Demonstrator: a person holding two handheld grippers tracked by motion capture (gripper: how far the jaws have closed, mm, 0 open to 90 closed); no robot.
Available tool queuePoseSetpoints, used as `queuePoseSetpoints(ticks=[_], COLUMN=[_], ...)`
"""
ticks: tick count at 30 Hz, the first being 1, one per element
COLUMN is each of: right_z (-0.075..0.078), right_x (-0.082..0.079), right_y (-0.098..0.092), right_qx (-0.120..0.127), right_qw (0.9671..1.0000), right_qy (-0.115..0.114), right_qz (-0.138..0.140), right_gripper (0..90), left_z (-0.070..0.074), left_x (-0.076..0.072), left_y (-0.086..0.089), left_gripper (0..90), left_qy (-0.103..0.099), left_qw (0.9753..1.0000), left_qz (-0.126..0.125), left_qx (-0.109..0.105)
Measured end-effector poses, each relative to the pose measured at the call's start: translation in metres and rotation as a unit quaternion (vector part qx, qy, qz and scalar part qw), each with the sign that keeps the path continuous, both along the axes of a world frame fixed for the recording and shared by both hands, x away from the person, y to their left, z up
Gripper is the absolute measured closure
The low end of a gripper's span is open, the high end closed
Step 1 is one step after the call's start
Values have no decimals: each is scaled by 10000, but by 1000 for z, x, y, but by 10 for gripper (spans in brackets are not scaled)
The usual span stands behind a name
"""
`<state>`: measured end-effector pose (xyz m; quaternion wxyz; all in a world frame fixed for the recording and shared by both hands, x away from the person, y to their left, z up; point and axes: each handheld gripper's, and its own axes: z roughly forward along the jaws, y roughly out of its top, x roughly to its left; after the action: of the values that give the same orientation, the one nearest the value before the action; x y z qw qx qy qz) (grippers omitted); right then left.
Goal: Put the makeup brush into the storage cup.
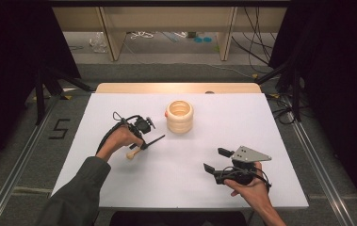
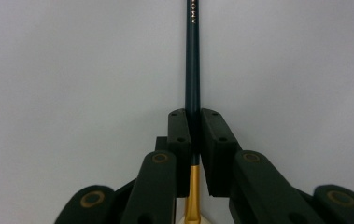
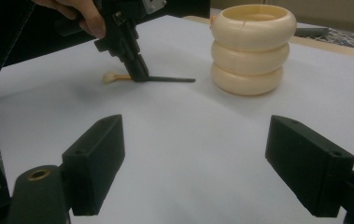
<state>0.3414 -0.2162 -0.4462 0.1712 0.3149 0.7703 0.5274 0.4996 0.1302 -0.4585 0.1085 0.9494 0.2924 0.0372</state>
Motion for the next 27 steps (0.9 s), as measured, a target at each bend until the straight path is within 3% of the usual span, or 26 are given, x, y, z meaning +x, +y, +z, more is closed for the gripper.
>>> queuePoseSetpoints(ticks=[19,21,26,27], right_z=[-1,1,1,3], right_x=[0,-1,-2,-2], right_y=[2,1,3,4], right_qx=[64,-41,5,19], right_qw=[10000,10000,10000,9999], right_qy=[-52,73,2,-151], right_qz=[32,6,23,68], right_gripper=[209,210,227,233], left_z=[1,3,11,12], left_x=[-1,-2,-7,-7], left_y=[3,4,7,7], left_gripper=[829,829,829,829], left_qy=[17,20,38,36], left_qw=[9998,9997,9990,9989], left_qz=[-159,-197,-221,-249], left_qx=[-108,-140,-387,-406])
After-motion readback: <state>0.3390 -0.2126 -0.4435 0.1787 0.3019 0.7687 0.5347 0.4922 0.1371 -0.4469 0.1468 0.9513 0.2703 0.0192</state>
